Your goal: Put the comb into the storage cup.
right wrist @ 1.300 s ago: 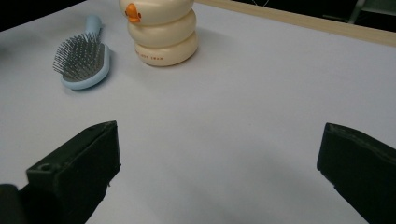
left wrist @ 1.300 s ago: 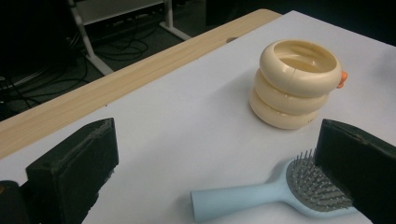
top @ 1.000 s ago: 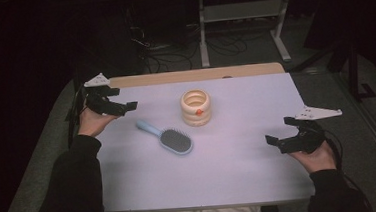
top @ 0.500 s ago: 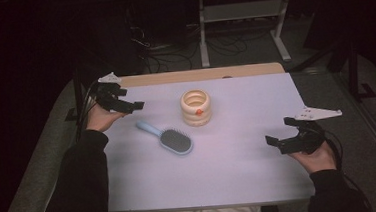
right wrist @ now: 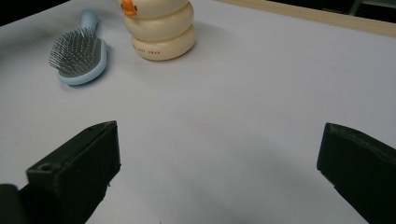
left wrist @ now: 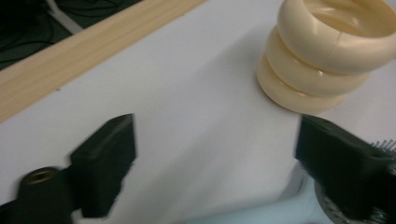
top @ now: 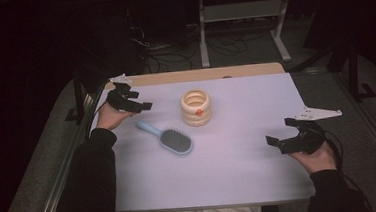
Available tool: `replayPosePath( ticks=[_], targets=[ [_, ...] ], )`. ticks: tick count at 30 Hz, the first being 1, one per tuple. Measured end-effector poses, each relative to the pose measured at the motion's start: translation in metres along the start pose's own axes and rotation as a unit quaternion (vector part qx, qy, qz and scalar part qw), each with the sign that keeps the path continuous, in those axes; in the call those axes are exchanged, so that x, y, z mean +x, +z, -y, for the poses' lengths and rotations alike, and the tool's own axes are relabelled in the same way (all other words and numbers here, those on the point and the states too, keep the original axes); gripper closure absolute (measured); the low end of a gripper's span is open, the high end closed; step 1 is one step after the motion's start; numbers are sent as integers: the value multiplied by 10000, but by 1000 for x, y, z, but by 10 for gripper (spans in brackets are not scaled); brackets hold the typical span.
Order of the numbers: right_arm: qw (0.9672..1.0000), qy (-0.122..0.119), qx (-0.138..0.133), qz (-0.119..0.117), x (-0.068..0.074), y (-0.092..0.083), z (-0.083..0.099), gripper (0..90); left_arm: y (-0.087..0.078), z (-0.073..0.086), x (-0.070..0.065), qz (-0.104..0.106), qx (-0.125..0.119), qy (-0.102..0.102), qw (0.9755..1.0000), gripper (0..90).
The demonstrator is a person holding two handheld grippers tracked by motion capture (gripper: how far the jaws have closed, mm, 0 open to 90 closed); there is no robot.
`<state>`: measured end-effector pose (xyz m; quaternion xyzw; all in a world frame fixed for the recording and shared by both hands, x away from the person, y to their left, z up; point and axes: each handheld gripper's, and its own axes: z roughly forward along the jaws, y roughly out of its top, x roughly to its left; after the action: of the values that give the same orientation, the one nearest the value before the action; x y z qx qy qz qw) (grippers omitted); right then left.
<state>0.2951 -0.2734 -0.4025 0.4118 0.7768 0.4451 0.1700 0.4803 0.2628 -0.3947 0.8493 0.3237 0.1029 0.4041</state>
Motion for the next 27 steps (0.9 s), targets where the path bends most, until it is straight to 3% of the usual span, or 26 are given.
replayPosePath(
  ticks=[9,18,19,27],
  targets=[
    [10000,2,40,-21,1,1,0,0,16,6,1,71,261,43,9996,290],
    [10000,-5,43,-53,1,0,1,0,27,12,-4,300,495,147,9982,430],
    [10000,-22,58,-60,1,1,1,0,28,13,-5,278,521,143,9982,502],
    [10000,-11,47,-59,1,1,1,0,34,17,-4,58,679,104,9976,753]
  ],
)
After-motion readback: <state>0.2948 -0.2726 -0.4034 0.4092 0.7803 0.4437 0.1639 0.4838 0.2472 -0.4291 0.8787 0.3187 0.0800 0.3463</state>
